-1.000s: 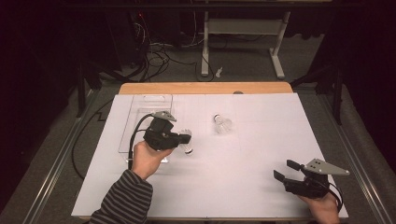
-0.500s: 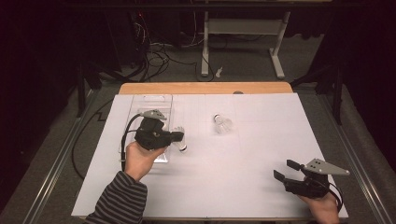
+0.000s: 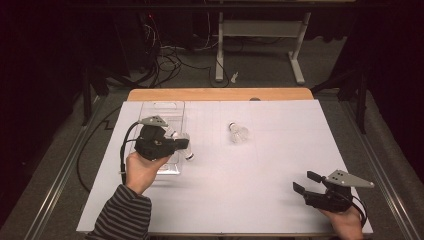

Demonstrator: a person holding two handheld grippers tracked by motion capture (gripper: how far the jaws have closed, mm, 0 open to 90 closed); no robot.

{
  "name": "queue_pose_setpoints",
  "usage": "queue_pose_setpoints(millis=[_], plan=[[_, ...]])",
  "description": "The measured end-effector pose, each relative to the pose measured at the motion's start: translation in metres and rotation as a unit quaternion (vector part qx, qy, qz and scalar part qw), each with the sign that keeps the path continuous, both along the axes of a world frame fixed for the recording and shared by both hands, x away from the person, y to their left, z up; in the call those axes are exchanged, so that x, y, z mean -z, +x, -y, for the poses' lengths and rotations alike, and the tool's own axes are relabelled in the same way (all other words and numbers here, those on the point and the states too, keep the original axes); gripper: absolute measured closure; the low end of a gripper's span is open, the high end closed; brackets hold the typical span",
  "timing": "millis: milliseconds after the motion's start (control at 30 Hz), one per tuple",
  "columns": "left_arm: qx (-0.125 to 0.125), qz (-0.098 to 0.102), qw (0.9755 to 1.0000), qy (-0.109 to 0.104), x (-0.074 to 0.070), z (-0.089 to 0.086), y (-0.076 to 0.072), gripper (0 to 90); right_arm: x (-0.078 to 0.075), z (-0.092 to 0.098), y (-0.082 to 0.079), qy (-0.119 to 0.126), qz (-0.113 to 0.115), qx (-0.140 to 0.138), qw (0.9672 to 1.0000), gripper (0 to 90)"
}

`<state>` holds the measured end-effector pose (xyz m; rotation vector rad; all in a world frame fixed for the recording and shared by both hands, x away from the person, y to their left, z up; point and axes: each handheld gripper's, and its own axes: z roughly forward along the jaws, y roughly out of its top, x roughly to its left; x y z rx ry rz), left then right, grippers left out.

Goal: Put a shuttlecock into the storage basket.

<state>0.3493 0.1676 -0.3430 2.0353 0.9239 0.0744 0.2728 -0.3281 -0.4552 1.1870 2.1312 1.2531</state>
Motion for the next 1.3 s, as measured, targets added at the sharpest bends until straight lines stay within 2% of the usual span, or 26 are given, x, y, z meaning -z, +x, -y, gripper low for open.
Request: queue_pose_setpoints(millis=[600,1300], plan=[[-0.034,0.008,0.9994,-0.008,-0.003,-0.022,-0.002,89.7,0.000,0.000,0.000,-0.001,0.001,0.001,1.0000,30.3],[-0.080,0.013,0.9967,-0.006,-0.005,-0.046,0.001,89.7,0.000,0.001,0.000,-0.001,0.003,0.001,1.0000,30.3]])
